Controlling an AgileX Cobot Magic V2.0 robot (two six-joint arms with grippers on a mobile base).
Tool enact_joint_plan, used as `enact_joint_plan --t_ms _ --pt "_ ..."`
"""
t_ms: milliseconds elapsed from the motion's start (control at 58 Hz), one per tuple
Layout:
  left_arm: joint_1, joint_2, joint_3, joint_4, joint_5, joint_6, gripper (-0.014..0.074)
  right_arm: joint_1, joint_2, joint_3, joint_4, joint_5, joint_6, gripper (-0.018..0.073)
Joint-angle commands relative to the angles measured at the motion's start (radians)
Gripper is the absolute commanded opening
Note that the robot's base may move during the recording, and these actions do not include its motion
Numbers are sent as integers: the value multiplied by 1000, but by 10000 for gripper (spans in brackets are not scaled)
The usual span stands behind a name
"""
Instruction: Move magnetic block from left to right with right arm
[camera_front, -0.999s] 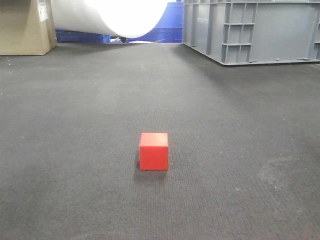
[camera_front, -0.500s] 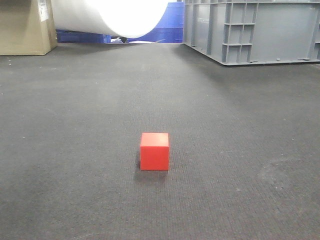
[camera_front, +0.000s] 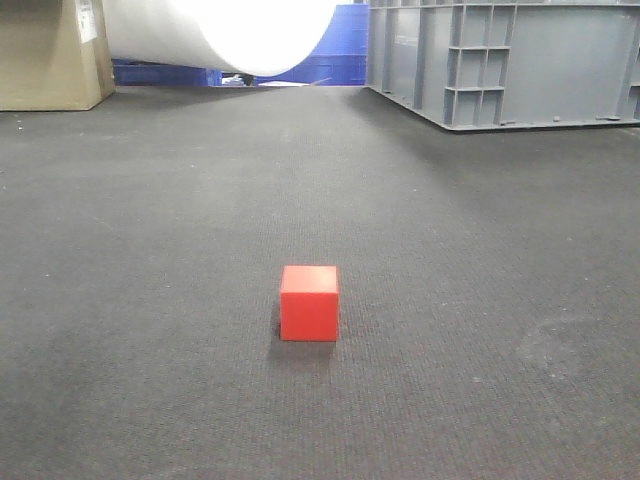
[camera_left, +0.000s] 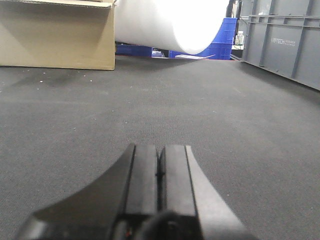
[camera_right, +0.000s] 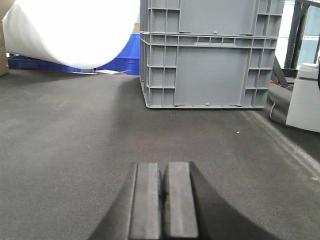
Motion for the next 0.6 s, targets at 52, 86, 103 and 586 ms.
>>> enact_joint_plan --t_ms 52,86,103,586 --pt "-5 -8 9 -7 -85 -9 -117 -6 -21 1 -10 -97 -9 55" --pt "-5 -8 9 -7 -85 -9 -117 -6 -21 1 -10 -97 -9 55" --pt "-5 -8 9 -7 -85 -9 -117 -6 -21 1 -10 -97 -9 55" --pt "-5 -8 9 -7 -85 -9 -117 -6 -21 1 -10 -97 -9 55"
